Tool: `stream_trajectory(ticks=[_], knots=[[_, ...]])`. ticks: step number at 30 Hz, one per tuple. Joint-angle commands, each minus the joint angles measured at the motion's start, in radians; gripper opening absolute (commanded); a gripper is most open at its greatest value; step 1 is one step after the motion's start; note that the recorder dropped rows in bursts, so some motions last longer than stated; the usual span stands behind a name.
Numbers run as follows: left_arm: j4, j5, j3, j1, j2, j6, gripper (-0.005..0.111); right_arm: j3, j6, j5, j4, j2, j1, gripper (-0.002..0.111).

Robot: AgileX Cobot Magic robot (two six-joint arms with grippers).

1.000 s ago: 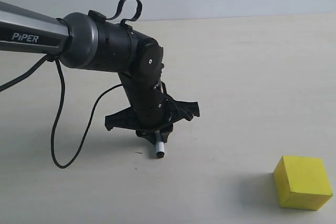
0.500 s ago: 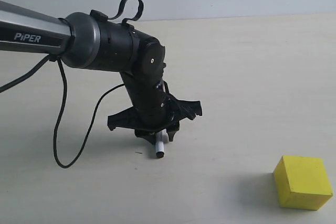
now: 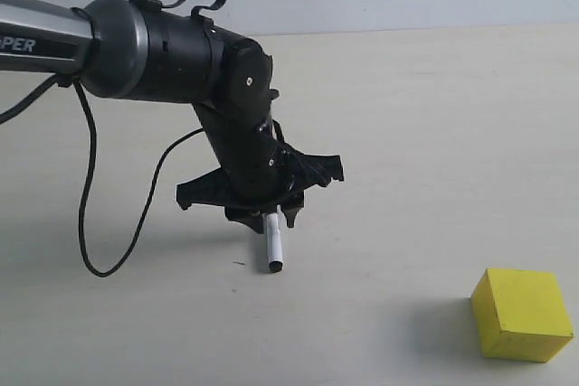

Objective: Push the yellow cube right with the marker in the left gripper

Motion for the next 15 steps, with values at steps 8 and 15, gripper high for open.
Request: stream_trajectory(ticks=[8,15], knots=[[0.243,0.027,0.073,-0.018,-0.307,0.105,0.000,0.004,-0.001,-0.005,-0.001,-0.005,0.001,0.000],[0.487,-0.421,0.530,-0.153,-0.763,-0.028,0.000,0.004,-0.001,-0.005,-0.001,-0.005,0.001,0.000]])
